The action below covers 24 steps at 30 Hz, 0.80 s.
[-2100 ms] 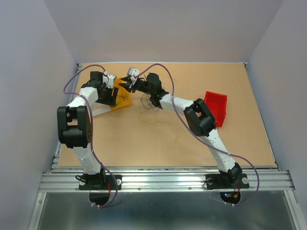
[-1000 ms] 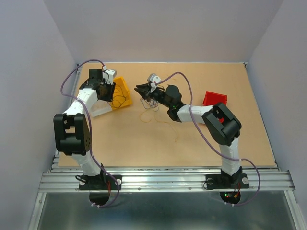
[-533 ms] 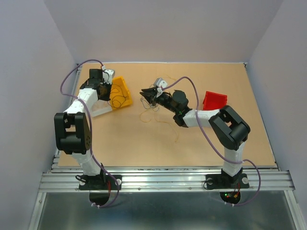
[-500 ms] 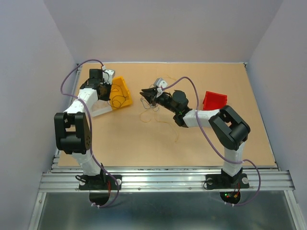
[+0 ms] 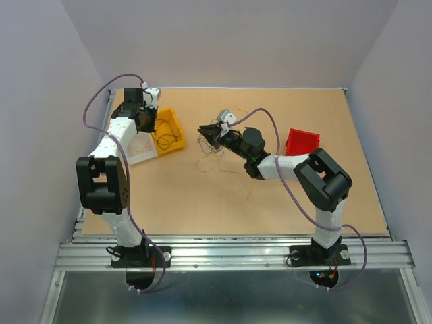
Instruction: Untangle the cables
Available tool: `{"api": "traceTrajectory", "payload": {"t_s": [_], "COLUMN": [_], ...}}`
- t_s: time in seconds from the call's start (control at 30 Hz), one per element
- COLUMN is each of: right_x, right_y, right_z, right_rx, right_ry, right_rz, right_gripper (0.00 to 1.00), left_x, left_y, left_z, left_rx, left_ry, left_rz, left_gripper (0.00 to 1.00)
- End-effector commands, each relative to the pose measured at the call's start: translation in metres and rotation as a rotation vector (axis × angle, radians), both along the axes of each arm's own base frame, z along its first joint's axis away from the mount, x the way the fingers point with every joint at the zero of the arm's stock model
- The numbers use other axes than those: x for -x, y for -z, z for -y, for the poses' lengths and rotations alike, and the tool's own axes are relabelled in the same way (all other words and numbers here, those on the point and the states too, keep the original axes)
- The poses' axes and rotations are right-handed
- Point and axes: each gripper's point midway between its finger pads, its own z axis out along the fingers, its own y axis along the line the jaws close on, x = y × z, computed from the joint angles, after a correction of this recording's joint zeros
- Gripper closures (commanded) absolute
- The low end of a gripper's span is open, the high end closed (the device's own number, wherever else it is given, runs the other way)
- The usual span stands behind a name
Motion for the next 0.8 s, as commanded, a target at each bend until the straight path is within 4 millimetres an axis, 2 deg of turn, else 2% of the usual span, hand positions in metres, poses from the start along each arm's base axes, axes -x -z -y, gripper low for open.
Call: {"api": "traceTrajectory", "payload": {"t_s": [0.0, 0.07, 0.1, 0.13, 0.17, 0.3, 0.4, 0.43, 0.5, 0.53, 0.57, 0.6, 0.63, 0.7, 0.73, 0.77], "right_x": [0.005, 0.007, 0.007, 0.008, 0.008, 0.007, 0.010, 0.012, 0.015, 0.015, 0.015, 0.016, 0.015, 0.014, 0.010, 0.004], "right_y": [-0.032, -0.034, -0.033, -0.031, -0.031, -0.029, -0.024, -0.029, -0.028, -0.033, -0.033, -0.031, -0.031, -0.031, -0.029, -0.016], "right_z": [0.011, 0.016, 0.018, 0.020, 0.022, 0.029, 0.034, 0.037, 0.042, 0.046, 0.048, 0.050, 0.052, 0.053, 0.056, 0.058], "right_rx": [-0.074, -0.076, -0.075, -0.070, -0.069, -0.062, -0.045, -0.051, -0.051, -0.060, -0.061, -0.060, -0.063, -0.080, -0.094, -0.080], "right_ry": [0.027, 0.038, 0.043, 0.052, 0.056, 0.081, 0.088, 0.092, 0.103, 0.113, 0.125, 0.129, 0.140, 0.146, 0.166, 0.190], "right_rz": [0.076, 0.079, 0.083, 0.078, 0.082, 0.081, 0.082, 0.089, 0.080, 0.085, 0.080, 0.075, 0.071, 0.046, 0.023, -0.043], "right_gripper": [0.80, 0.80, 0.80, 0.80, 0.80, 0.80, 0.80, 0.80, 0.80, 0.80, 0.80, 0.80, 0.80, 0.80, 0.80, 0.79], "left_x": [-0.032, -0.045, -0.050, -0.057, -0.061, -0.075, -0.073, -0.066, -0.062, -0.059, -0.051, -0.047, -0.041, -0.039, -0.039, -0.039], "left_y": [-0.021, -0.024, -0.013, -0.016, -0.008, 0.000, 0.010, 0.021, 0.022, 0.023, 0.033, 0.033, 0.040, 0.043, 0.043, 0.037], "left_z": [0.005, 0.009, 0.012, 0.012, 0.014, 0.021, 0.023, 0.020, 0.022, 0.017, 0.015, 0.017, 0.014, 0.014, 0.015, 0.015], "left_rx": [0.027, 0.051, 0.055, 0.044, 0.038, -0.006, -0.063, -0.085, -0.110, -0.145, -0.165, -0.177, -0.204, -0.224, -0.227, -0.225], "left_ry": [-0.023, -0.027, -0.029, -0.043, -0.048, -0.066, -0.081, -0.091, -0.093, -0.117, -0.121, -0.118, -0.125, -0.127, -0.125, -0.129], "left_rz": [0.062, 0.071, 0.049, 0.060, 0.051, 0.066, 0.059, 0.039, 0.057, 0.055, 0.037, 0.039, 0.024, 0.021, 0.023, 0.039], "left_gripper": [1.00, 1.00, 1.00, 1.00, 1.00, 1.00, 1.00, 1.00, 1.00, 1.00, 1.00, 0.99, 0.96, 0.87, 0.74, 0.68]}}
